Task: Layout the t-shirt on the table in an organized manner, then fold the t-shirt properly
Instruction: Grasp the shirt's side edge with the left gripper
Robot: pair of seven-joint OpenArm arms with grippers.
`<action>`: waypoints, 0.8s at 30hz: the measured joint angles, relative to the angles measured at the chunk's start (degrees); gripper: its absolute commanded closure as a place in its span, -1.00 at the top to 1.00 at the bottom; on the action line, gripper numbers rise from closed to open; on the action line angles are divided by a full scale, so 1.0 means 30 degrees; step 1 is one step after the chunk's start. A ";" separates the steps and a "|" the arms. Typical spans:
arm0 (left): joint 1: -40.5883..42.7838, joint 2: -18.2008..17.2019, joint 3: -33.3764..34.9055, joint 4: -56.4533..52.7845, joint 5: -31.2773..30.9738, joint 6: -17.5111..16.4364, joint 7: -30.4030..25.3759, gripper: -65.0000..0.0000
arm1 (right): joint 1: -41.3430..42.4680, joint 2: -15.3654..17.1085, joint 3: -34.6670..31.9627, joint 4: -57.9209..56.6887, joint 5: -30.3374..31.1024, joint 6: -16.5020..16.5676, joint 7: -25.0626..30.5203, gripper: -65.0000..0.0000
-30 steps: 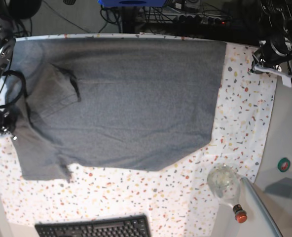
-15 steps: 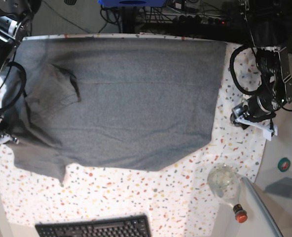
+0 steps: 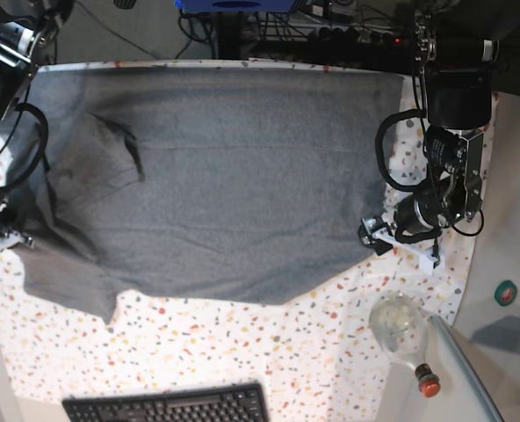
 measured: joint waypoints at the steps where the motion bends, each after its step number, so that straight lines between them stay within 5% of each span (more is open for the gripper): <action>1: 0.0007 -0.0007 -0.0007 -0.0022 0.0015 0.0000 -0.0087 0.21 | -0.0015 0.0007 0.0000 0.0000 0.0000 0.0000 0.0000 -1.00; 6: 0.0641 0.0189 -0.0022 0.0510 -0.0066 0.0066 0.0051 -1.00 | -0.0036 -0.0007 0.0000 0.0000 0.0015 -0.0007 0.0015 -1.00; 24: 0.4911 -0.0357 0.0102 0.9056 0.0102 0.0889 0.1158 -1.00 | -0.0044 0.0000 0.0000 -0.0007 0.0007 0.0000 0.0007 -1.00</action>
